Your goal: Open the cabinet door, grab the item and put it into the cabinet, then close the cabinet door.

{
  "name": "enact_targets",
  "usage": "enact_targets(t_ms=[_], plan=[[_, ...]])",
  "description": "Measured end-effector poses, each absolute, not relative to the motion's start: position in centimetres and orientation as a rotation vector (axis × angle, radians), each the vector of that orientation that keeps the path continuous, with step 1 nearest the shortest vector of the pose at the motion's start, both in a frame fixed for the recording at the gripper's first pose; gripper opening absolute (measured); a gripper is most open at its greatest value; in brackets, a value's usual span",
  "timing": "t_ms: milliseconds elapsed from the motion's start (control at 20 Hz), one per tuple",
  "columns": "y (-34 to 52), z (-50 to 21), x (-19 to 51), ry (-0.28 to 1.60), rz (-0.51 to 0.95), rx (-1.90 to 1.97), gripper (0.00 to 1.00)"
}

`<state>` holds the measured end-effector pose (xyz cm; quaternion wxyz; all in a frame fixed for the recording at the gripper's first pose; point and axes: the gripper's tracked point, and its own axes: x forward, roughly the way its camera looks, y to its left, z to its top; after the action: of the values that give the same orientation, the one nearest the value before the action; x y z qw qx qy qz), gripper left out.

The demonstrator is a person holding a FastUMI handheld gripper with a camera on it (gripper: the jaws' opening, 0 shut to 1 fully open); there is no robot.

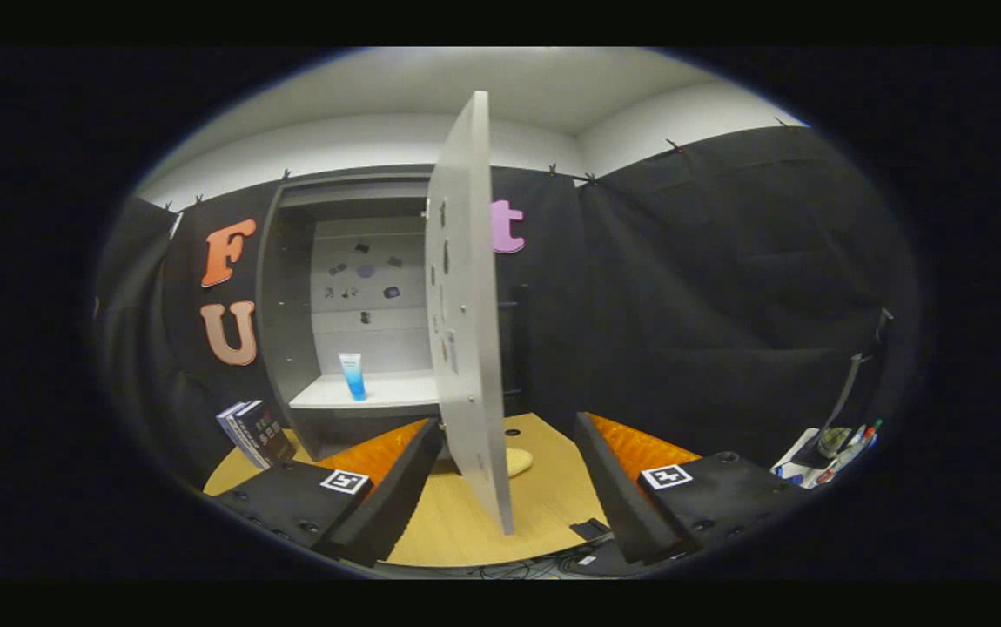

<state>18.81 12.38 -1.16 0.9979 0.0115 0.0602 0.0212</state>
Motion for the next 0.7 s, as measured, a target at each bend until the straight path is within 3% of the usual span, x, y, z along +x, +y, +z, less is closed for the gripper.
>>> enact_targets(t_ms=[250,700], plan=[[8.1,-3.8,21.7,0.134,0.025,0.008,0.98],[8.2,-10.0,26.3,0.234,0.091,0.036,0.98]])
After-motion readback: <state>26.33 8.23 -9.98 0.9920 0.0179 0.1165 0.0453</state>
